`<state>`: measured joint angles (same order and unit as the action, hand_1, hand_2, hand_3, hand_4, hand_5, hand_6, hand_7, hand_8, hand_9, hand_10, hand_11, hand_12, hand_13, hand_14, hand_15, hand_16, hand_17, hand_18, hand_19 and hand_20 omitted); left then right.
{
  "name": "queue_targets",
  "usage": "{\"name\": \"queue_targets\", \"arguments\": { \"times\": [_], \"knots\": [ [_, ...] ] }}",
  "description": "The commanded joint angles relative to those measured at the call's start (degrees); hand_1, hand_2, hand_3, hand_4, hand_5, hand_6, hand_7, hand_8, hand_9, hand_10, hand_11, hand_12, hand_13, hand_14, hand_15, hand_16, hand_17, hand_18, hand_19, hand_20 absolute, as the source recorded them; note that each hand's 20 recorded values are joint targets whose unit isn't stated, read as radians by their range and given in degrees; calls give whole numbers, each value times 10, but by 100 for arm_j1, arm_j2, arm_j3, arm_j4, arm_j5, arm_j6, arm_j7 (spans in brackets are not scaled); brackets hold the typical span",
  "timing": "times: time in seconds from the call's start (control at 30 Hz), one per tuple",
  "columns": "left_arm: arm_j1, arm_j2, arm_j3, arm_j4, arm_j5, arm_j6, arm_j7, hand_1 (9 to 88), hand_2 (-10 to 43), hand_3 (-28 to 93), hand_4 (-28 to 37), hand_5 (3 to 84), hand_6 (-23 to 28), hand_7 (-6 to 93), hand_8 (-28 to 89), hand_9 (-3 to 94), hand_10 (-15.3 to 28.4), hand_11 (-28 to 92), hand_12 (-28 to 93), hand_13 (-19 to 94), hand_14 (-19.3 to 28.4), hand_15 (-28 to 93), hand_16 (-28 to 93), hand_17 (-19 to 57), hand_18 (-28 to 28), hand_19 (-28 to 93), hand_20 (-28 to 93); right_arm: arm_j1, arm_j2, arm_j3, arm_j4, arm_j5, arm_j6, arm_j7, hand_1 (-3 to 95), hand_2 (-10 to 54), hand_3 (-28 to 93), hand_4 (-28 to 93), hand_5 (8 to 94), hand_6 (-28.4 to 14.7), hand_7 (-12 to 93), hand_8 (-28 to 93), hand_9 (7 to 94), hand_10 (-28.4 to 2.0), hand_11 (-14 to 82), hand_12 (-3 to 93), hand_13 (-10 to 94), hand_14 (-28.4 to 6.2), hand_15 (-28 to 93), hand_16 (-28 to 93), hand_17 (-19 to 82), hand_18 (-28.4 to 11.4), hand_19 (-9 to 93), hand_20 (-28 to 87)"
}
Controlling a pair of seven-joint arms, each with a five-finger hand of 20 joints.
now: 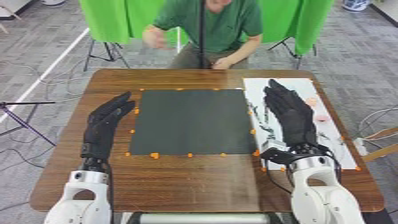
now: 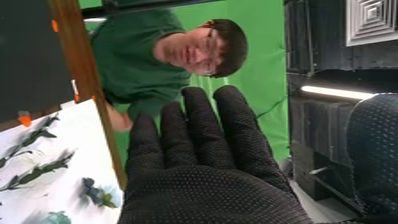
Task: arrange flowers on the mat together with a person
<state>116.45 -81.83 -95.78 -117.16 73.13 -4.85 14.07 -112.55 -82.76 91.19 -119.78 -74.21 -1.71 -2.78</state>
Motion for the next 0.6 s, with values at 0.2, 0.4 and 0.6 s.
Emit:
{"name": "queue_targets", "arguments": {
  "times": [0.2,0.4,0.6],
  "knots": [
    [116,-19,-50,-1,-65,217,-73,301,-38,632,-179,477,35,101,-52,471,130,164,146,365,152,104,-5,71,84,19,162,-49,53,15,-43,-42,-14,-67,85,68,724,-177,379,-75,51,-89,374,-157,31,74,224,-87,62,23,128,-49,-7,188],
    [-32,27,34,75,-115,177,94,303,-40,632,-177,477,36,100,-51,471,130,166,147,366,153,105,-5,71,83,18,162,-42,69,20,-36,-61,-80,-68,86,67,725,-177,380,-74,52,-88,374,-157,31,74,224,-86,63,23,128,-49,-7,188],
    [102,41,114,51,-392,684,322,305,-44,640,-176,484,33,115,-51,487,131,182,151,388,155,114,-2,71,83,18,162,-62,85,27,-53,-143,-167,-11,91,61,725,-176,380,-64,58,-87,372,-156,31,74,224,-84,63,20,128,-49,-7,189]
  ]
}}
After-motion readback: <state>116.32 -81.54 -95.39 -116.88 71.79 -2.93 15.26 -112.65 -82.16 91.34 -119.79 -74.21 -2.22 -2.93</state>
